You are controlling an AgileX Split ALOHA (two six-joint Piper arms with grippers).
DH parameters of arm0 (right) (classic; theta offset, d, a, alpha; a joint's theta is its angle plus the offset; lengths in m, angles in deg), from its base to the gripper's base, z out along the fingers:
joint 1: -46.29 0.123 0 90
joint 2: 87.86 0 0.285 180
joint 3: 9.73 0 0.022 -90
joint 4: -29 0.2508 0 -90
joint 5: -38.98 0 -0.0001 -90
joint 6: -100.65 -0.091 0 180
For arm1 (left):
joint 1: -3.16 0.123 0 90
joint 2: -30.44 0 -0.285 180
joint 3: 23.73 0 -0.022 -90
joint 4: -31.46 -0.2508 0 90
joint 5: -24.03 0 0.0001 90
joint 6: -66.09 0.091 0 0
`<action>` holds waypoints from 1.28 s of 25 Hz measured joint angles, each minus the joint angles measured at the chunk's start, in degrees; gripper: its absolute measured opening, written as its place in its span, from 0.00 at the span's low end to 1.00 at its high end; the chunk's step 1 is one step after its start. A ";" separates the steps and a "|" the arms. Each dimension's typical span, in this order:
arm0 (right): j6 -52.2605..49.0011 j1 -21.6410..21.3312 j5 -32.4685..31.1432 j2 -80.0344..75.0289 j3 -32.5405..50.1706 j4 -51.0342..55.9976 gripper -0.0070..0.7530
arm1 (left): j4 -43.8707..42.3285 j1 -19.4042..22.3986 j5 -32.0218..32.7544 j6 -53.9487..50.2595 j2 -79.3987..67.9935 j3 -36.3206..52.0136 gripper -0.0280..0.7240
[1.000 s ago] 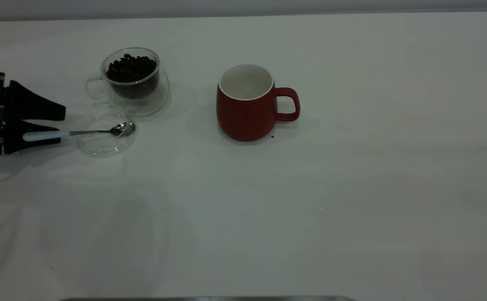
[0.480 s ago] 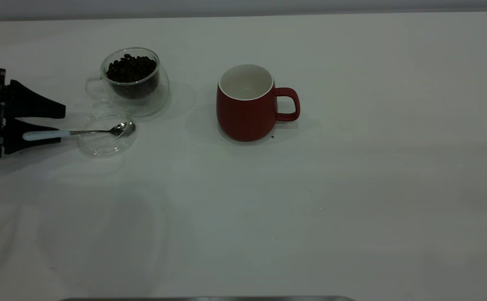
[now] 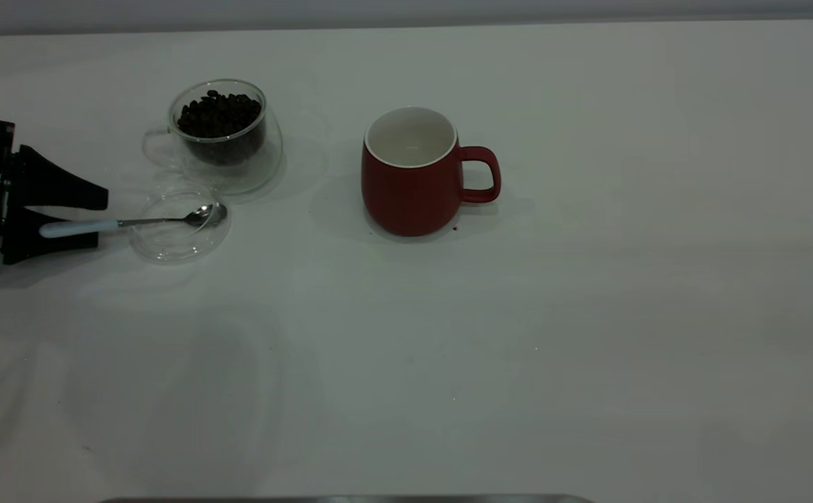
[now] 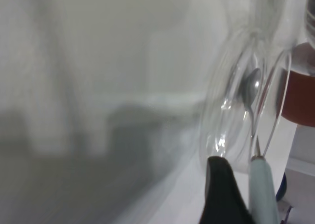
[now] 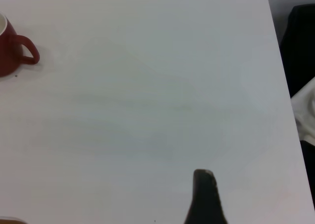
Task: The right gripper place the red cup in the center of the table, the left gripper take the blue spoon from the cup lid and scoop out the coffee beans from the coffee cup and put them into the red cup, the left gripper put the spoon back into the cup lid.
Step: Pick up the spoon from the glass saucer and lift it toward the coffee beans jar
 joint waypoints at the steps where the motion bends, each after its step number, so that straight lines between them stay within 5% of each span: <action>1: 0.00 0.00 0.00 0.00 0.00 0.00 0.78 | -0.53 0.00 0.00 -0.65 0.00 0.00 0.71; 15: 0.01 0.00 0.00 0.00 0.00 0.00 0.78 | -1.28 0.00 1.73 -1.50 0.00 0.00 0.68; 25: -0.04 0.00 0.00 0.00 0.00 0.00 0.78 | -0.48 0.00 2.45 -0.34 0.00 0.00 0.27; 32: -0.04 0.00 0.00 0.00 0.00 0.00 0.78 | 0.86 0.00 3.42 -0.28 0.20 0.00 0.19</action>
